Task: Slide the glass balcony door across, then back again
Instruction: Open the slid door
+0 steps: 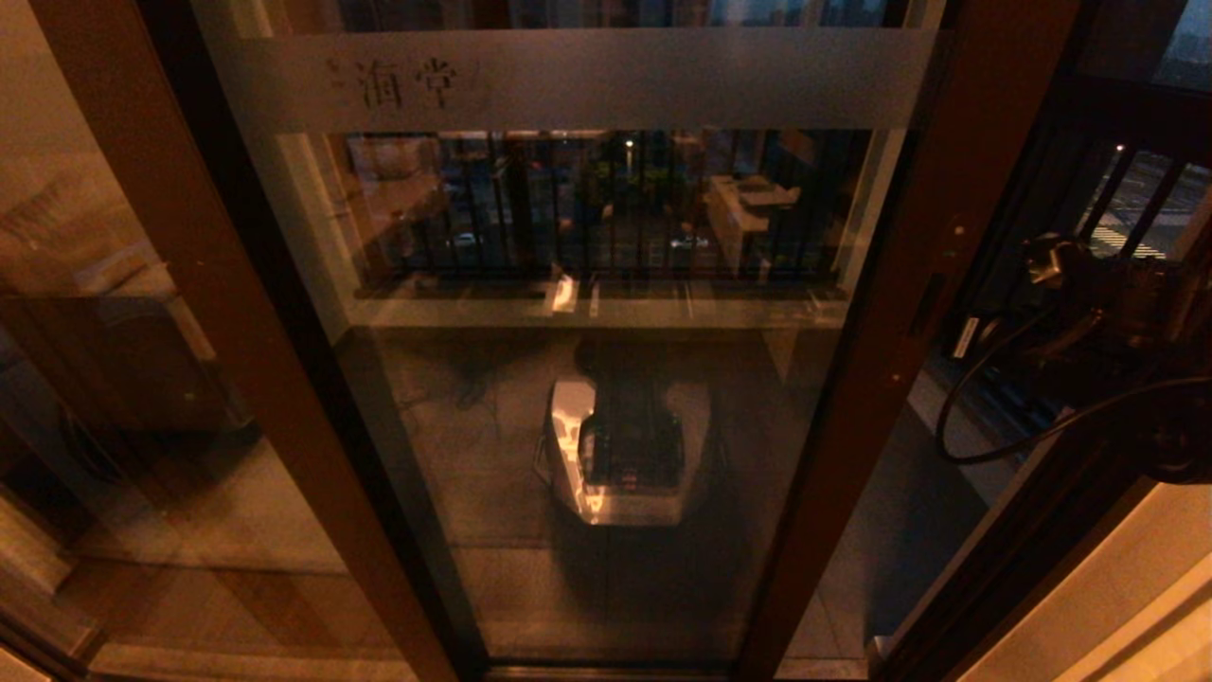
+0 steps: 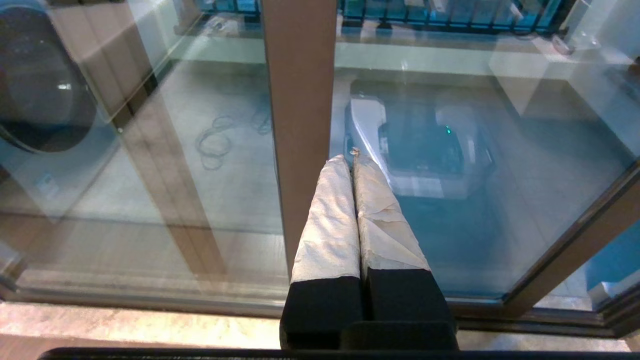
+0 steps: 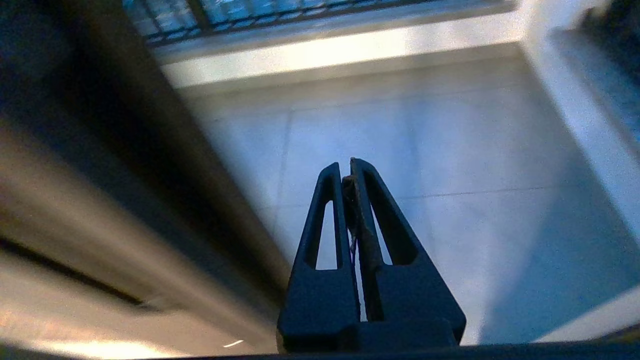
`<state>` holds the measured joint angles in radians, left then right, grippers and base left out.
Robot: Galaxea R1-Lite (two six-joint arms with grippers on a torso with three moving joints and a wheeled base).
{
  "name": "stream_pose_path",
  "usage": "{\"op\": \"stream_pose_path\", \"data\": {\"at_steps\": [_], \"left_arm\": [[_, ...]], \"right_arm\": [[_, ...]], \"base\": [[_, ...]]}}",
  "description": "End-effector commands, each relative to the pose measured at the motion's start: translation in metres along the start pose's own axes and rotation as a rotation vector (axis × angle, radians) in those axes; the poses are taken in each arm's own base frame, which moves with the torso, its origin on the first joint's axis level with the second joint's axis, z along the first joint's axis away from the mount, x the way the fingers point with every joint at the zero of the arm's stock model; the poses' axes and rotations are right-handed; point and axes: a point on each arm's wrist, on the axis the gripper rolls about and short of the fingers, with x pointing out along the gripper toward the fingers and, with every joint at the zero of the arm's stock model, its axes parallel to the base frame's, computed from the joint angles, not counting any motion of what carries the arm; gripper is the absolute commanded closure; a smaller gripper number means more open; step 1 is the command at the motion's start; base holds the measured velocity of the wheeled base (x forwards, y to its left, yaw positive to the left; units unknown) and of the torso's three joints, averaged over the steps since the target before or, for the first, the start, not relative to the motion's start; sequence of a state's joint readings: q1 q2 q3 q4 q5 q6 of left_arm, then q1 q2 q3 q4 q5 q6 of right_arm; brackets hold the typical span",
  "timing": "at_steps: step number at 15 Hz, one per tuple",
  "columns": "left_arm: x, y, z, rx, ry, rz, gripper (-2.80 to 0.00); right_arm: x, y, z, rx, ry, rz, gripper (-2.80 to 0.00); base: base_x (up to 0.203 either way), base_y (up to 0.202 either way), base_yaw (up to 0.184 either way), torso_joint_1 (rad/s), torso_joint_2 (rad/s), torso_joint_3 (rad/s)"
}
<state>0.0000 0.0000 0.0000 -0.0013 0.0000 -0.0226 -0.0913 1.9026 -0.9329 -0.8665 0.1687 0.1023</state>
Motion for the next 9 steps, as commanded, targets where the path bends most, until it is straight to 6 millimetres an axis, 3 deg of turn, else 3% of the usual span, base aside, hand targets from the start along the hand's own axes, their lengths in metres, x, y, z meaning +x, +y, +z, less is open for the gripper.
{"op": "stream_pose_path", "data": {"at_steps": [1, 9], "left_arm": [[0.0, 0.0, 0.0, 0.0, -0.001, 0.0, 0.0], [0.0, 0.0, 0.0, 0.0, 0.0, 0.0, 0.0]], "right_arm": [[0.0, 0.01, -0.006, -0.002, 0.01, 0.029, 0.0], [-0.005, 0.028, -0.008, -0.01, 0.0, 0.067, 0.0]], "base": [[0.0, 0.0, 0.0, 0.0, 0.0, 0.0], [0.0, 0.0, 0.0, 0.0, 0.0, 0.0]]}}
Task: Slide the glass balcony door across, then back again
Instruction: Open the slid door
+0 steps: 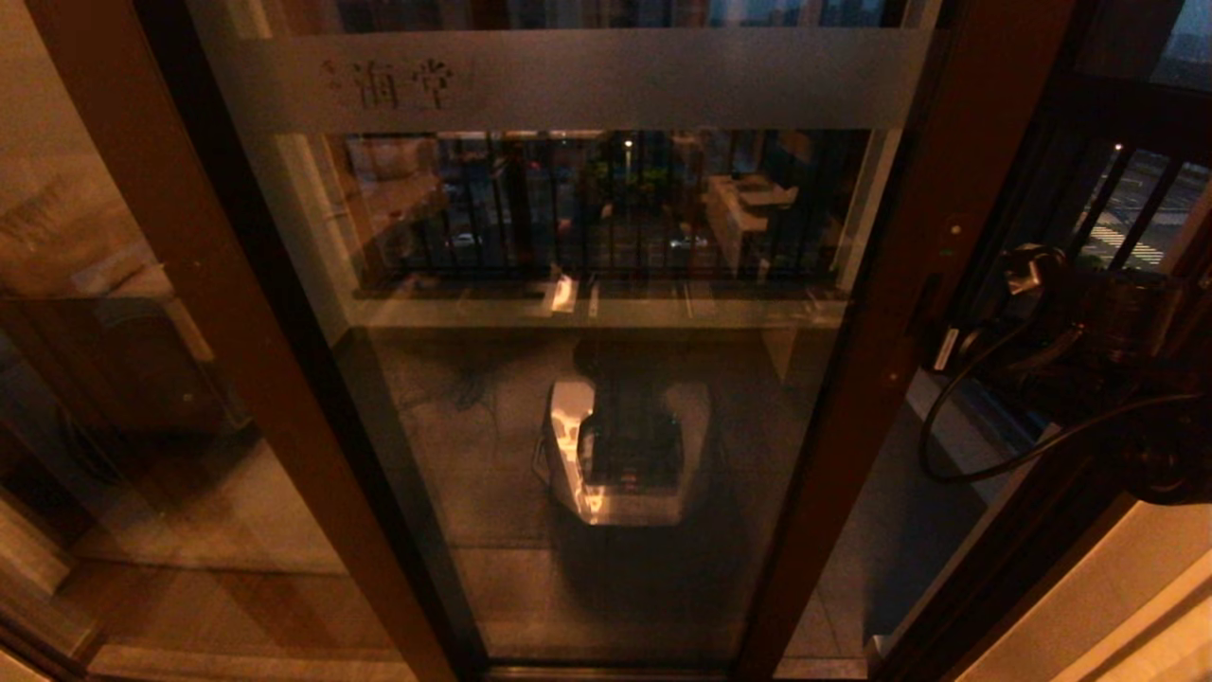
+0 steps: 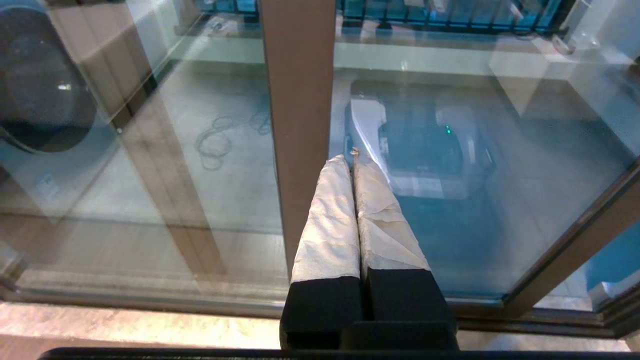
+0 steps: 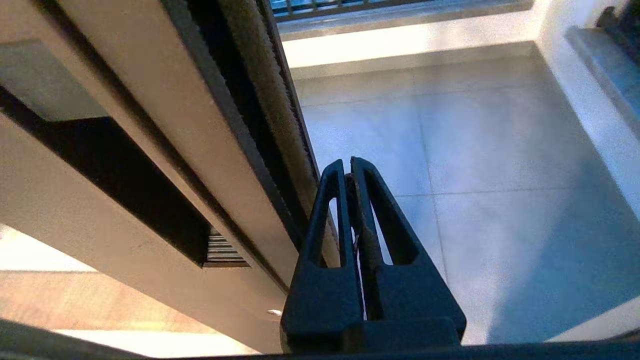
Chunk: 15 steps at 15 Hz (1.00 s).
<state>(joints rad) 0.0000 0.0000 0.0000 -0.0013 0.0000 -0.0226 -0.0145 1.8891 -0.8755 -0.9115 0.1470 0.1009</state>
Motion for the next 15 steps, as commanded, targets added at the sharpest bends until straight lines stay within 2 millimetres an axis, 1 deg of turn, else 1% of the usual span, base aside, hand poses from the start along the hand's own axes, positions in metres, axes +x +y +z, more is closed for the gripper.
{"op": "stream_pose_path", "data": {"at_steps": [1, 4, 10, 13, 15], "left_arm": [[0.0, 0.0, 0.0, 0.0, -0.001, 0.0, 0.0], [0.0, 0.0, 0.0, 0.0, -0.002, 0.0, 0.0], [0.0, 0.0, 0.0, 0.0, -0.001, 0.0, 0.0], [0.0, 0.0, 0.0, 0.0, -0.002, 0.0, 0.0], [0.0, 0.0, 0.0, 0.0, -0.002, 0.0, 0.0]], "right_arm": [[0.0, 0.005, 0.001, -0.002, -0.006, 0.003, 0.0], [0.001, 0.012, 0.0, -0.004, -0.005, 0.013, 0.0], [0.002, 0.017, 0.0, -0.006, -0.005, 0.027, 0.0], [0.002, 0.026, -0.001, -0.006, -0.001, 0.045, 0.0], [0.003, 0.032, -0.003, -0.008, -0.003, 0.022, 0.0]], "base": [[0.0, 0.0, 0.0, 0.0, 0.0, 0.0], [0.0, 0.0, 0.0, 0.0, 0.0, 0.0], [0.0, 0.0, 0.0, 0.0, 0.0, 0.0], [0.0, 0.0, 0.0, 0.0, 0.0, 0.0], [0.0, 0.0, 0.0, 0.0, 0.0, 0.0]]}}
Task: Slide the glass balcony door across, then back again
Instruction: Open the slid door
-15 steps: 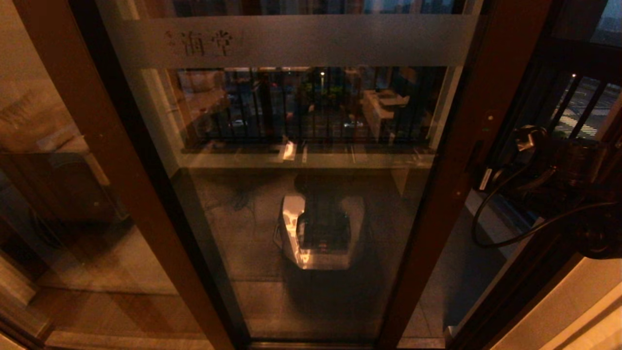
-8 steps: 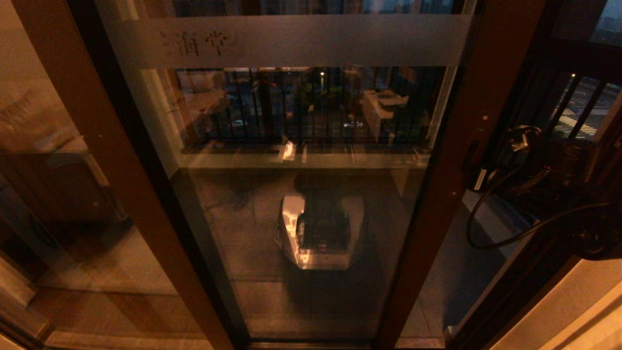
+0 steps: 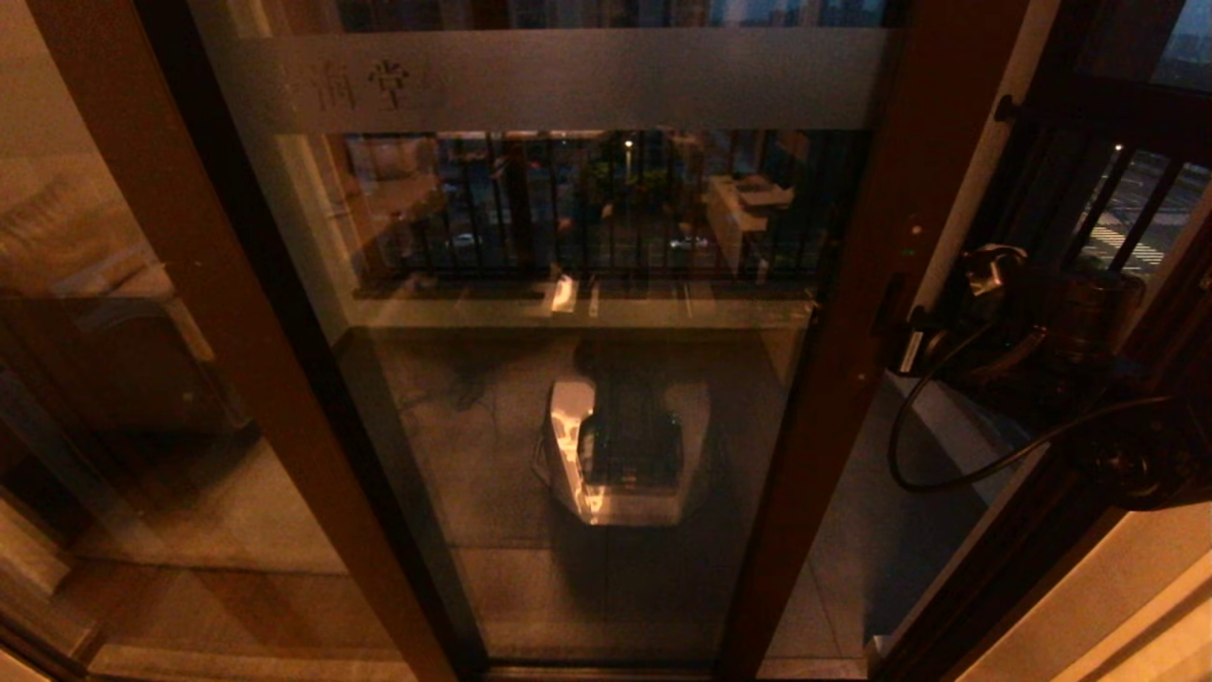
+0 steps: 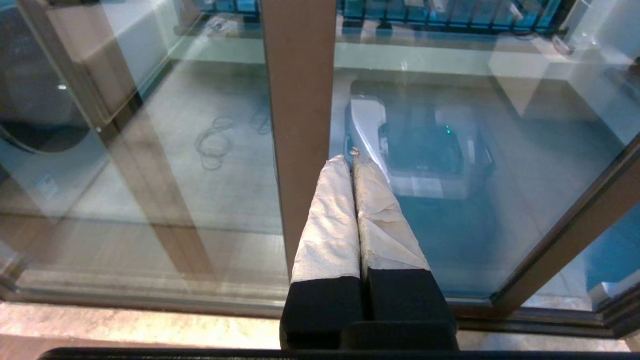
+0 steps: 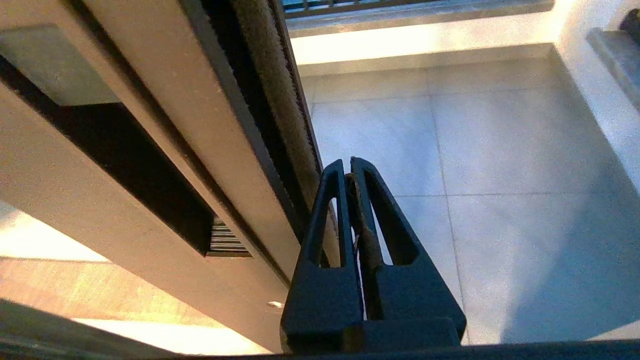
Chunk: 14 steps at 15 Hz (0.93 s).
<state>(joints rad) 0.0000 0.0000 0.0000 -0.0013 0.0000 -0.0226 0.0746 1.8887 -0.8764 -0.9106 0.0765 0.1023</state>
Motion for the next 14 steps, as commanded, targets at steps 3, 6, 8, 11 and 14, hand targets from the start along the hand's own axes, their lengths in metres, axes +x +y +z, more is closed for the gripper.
{"op": "stream_pose_path", "data": {"at_steps": [3, 6, 8, 11, 14], "left_arm": [[0.0, 0.0, 0.0, 0.0, 0.0, 0.0, 0.0], [0.0, 0.0, 0.0, 0.0, -0.002, 0.0, 0.0], [0.0, 0.0, 0.0, 0.0, 0.0, 0.0, 0.0], [0.0, 0.0, 0.0, 0.0, -0.002, 0.0, 0.0], [0.0, 0.0, 0.0, 0.0, -0.001, 0.0, 0.0]], "right_arm": [[0.001, 0.005, 0.0, -0.001, -0.004, 0.006, 0.0], [0.001, 0.014, -0.001, -0.004, -0.002, 0.024, 0.0], [0.001, 0.02, -0.002, -0.006, -0.002, 0.023, 0.0], [0.001, 0.024, -0.003, -0.007, 0.0, 0.03, 0.0], [0.001, 0.025, -0.003, -0.007, 0.0, 0.033, 0.0]], "base": [[0.0, 0.0, 0.0, 0.0, 0.0, 0.0], [0.0, 0.0, 0.0, 0.0, 0.0, 0.0], [0.0, 0.0, 0.0, 0.0, 0.0, 0.0], [0.0, 0.0, 0.0, 0.0, 0.0, 0.0], [0.0, 0.0, 0.0, 0.0, 0.0, 0.0]]}}
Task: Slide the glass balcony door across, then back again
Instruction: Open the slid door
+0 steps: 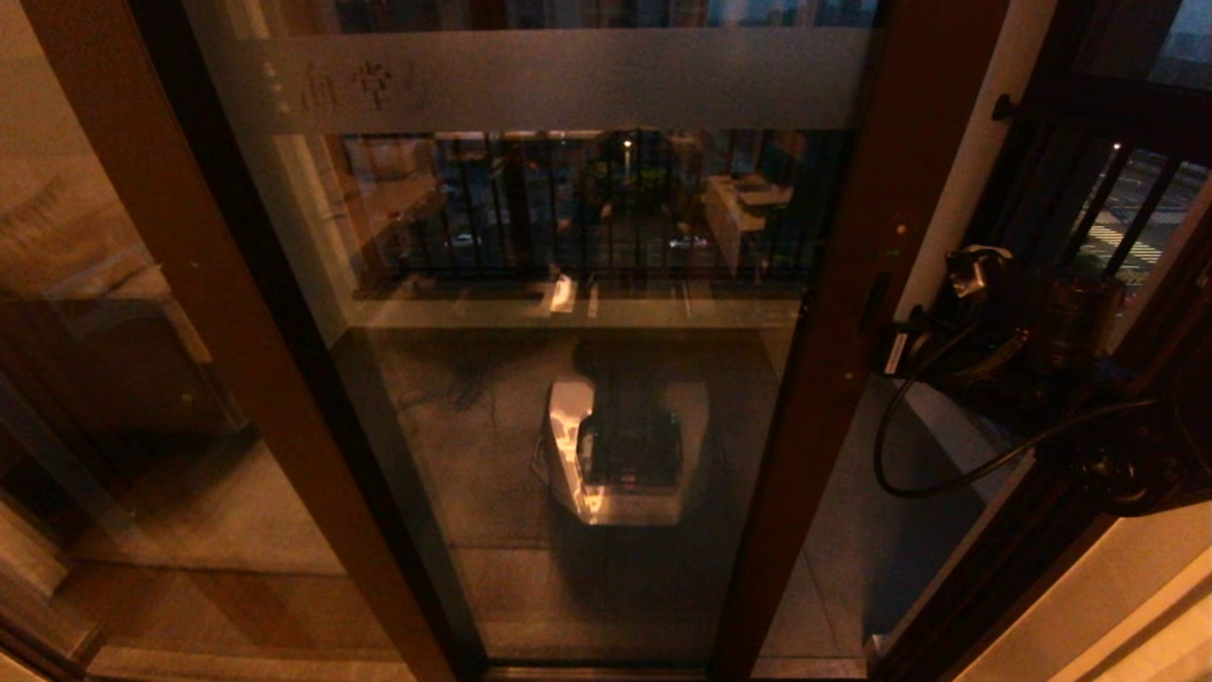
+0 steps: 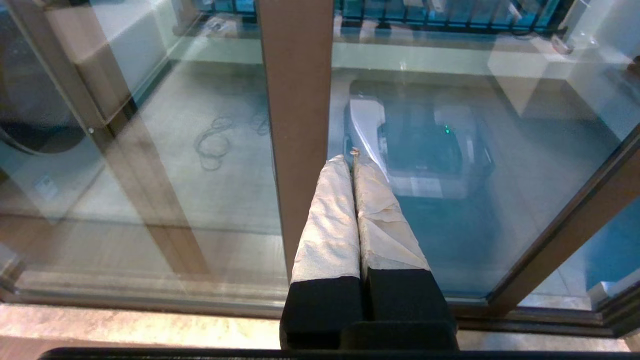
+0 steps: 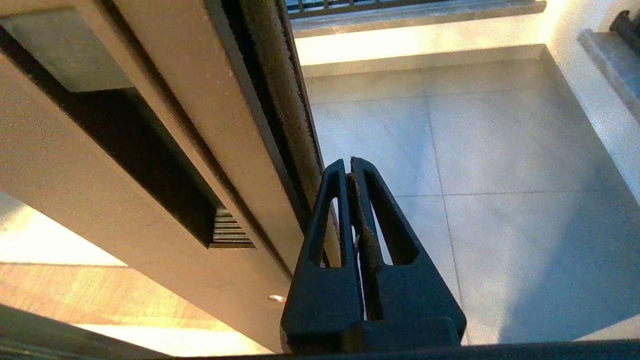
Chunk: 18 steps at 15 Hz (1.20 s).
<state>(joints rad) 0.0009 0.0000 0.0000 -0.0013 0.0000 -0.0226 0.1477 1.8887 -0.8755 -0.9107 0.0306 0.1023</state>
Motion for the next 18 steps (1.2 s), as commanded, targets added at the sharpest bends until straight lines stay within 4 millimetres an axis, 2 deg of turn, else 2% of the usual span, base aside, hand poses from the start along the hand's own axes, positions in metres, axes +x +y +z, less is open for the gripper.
{"op": "stream_pose_path", "data": {"at_steps": [1, 18], "left_arm": [[0.0, 0.0, 0.0, 0.0, -0.002, -0.001, 0.0], [0.0, 0.0, 0.0, 0.0, -0.002, 0.0, 0.0]], "right_arm": [[0.0, 0.001, 0.0, 0.0, -0.003, 0.008, 0.0], [0.001, 0.026, -0.007, -0.008, 0.014, 0.041, 0.0]], "base": [[0.0, 0.0, 0.0, 0.0, 0.0, 0.0], [0.0, 0.0, 0.0, 0.0, 0.0, 0.0]]}}
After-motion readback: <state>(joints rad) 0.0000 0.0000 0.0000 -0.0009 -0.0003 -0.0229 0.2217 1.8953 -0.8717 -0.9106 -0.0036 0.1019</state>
